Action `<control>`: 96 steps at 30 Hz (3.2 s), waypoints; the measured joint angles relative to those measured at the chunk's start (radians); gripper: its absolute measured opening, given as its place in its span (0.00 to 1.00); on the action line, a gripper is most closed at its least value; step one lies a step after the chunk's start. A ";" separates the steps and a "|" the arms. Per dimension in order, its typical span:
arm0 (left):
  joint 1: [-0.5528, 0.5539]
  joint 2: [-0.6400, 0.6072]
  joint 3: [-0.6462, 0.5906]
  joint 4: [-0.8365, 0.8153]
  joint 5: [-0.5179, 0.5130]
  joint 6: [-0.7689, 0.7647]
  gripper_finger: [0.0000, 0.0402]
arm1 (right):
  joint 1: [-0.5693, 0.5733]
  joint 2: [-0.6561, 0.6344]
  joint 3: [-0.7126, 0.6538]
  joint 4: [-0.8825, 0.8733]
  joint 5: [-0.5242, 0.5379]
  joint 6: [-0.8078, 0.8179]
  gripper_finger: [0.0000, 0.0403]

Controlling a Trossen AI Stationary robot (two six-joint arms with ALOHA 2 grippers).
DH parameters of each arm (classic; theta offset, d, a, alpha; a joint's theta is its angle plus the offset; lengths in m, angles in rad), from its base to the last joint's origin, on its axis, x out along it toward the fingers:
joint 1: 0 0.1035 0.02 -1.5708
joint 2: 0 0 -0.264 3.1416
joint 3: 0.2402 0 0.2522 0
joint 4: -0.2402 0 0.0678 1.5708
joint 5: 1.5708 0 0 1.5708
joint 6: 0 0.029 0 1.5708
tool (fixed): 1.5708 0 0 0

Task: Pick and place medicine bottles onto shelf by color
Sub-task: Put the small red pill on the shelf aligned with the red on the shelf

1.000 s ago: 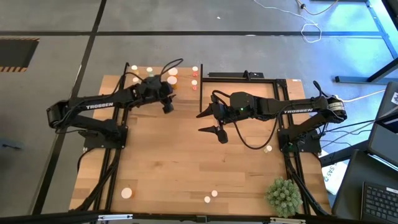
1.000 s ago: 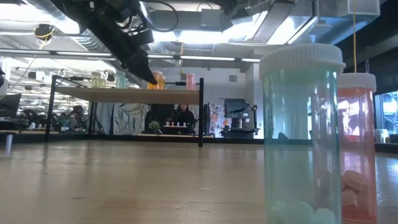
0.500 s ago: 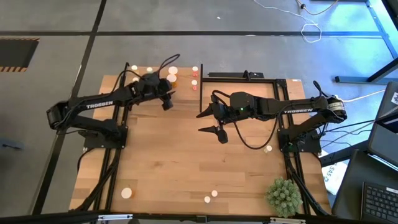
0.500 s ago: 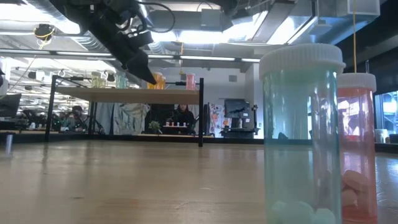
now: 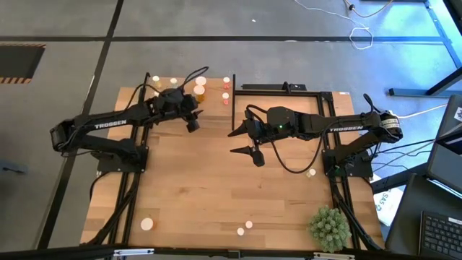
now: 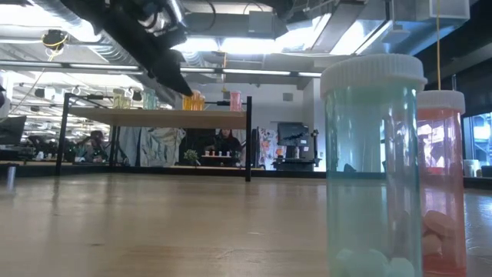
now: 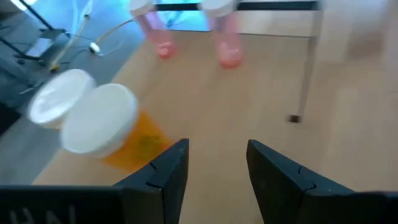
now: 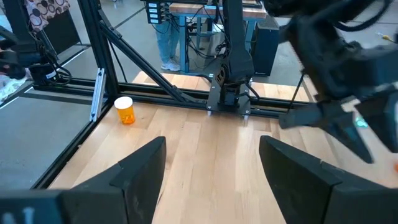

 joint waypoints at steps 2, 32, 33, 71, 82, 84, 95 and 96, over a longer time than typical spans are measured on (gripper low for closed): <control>-0.029 -0.032 0.000 -0.029 0.001 -0.026 0.39 | 0.000 0.000 0.000 0.000 0.000 0.000 0.65; -0.693 -0.281 0.000 -0.666 0.304 -0.980 0.39 | 0.000 0.000 0.000 0.000 0.000 0.000 0.65; -0.713 -0.281 0.000 -0.682 0.310 -1.014 0.39 | 0.000 0.000 0.000 0.000 0.000 0.000 0.65; -0.851 -0.280 0.000 -0.718 0.158 -1.187 0.39 | 0.093 -0.290 0.001 -1.119 -0.004 1.120 0.65; -0.851 -0.280 0.000 -0.718 0.146 -1.186 0.39 | 0.093 -0.290 0.001 -1.275 -0.062 1.158 0.65; -0.851 -0.280 0.000 -0.718 0.146 -1.186 0.39 | 0.093 -0.286 0.001 -1.274 -0.062 1.159 0.65; -0.851 -0.280 0.000 -0.717 0.120 -1.186 0.39 | 0.210 -0.174 0.001 -0.979 -0.038 0.670 0.65; -0.851 -0.280 -0.001 -0.717 0.120 -1.186 0.39 | 0.229 -0.153 0.001 -0.957 -0.037 0.621 0.65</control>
